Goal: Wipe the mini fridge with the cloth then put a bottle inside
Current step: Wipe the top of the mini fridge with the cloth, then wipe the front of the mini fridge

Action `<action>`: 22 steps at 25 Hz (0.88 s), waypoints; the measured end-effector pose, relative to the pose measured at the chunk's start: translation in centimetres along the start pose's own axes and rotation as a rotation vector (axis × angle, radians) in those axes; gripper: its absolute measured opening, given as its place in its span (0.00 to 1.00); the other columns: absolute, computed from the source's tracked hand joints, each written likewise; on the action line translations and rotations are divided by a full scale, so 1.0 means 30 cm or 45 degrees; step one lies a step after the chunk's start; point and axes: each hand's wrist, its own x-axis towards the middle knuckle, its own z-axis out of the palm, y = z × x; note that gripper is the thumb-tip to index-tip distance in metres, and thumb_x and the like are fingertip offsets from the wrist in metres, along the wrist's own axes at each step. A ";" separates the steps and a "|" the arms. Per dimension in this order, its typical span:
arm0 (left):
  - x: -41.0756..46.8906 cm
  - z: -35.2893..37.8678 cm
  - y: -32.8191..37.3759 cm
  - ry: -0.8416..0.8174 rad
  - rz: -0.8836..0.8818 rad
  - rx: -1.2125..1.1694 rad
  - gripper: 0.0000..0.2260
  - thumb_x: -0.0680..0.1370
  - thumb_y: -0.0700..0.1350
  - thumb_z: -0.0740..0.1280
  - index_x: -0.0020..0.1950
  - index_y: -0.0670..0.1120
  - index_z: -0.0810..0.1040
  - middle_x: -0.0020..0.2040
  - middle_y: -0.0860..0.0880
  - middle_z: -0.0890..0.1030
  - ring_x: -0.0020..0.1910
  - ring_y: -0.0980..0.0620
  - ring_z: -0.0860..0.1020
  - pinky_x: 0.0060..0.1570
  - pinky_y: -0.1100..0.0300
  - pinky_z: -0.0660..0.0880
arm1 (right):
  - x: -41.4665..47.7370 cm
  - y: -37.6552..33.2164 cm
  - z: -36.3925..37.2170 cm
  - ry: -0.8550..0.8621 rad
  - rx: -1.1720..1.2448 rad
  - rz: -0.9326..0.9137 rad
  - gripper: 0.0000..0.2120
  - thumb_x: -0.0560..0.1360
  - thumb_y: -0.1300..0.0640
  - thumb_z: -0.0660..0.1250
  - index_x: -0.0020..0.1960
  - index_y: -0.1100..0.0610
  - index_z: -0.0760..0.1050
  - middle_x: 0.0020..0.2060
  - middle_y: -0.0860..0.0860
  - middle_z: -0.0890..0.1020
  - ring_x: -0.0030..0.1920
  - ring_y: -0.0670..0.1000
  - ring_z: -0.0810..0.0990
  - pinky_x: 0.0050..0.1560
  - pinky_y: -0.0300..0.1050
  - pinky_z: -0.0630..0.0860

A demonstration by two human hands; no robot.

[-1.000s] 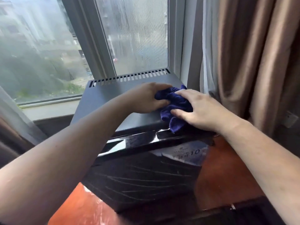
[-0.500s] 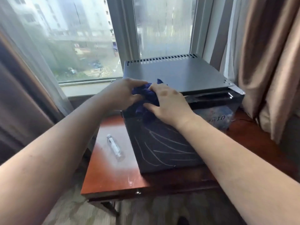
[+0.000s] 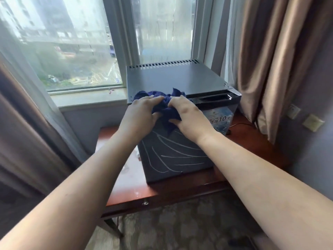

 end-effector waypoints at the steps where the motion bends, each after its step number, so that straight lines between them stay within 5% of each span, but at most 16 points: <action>1: 0.006 0.036 0.047 0.011 0.004 -0.016 0.24 0.77 0.49 0.70 0.73 0.56 0.74 0.71 0.49 0.77 0.69 0.45 0.75 0.67 0.51 0.72 | -0.020 0.039 -0.026 0.031 -0.010 0.008 0.14 0.71 0.63 0.74 0.53 0.55 0.74 0.55 0.49 0.78 0.59 0.54 0.76 0.61 0.52 0.75; 8: 0.162 0.234 0.357 0.050 0.113 0.024 0.23 0.76 0.46 0.68 0.71 0.55 0.75 0.68 0.49 0.79 0.65 0.44 0.78 0.61 0.49 0.76 | -0.065 0.360 -0.225 0.066 -0.015 0.155 0.15 0.69 0.64 0.73 0.47 0.50 0.71 0.48 0.49 0.77 0.51 0.55 0.78 0.51 0.48 0.73; 15: 0.255 0.400 0.557 0.070 0.110 0.022 0.27 0.73 0.40 0.67 0.72 0.52 0.75 0.70 0.49 0.77 0.65 0.42 0.77 0.62 0.49 0.76 | -0.128 0.616 -0.304 0.205 0.018 0.029 0.15 0.69 0.65 0.75 0.52 0.55 0.78 0.65 0.53 0.80 0.70 0.58 0.73 0.75 0.51 0.66; 22: 0.152 0.517 0.543 0.208 0.233 0.124 0.25 0.69 0.34 0.71 0.64 0.50 0.81 0.71 0.47 0.74 0.67 0.43 0.72 0.67 0.52 0.73 | -0.250 0.672 -0.150 0.373 0.219 0.154 0.15 0.70 0.65 0.76 0.55 0.53 0.83 0.66 0.51 0.77 0.66 0.55 0.73 0.68 0.40 0.69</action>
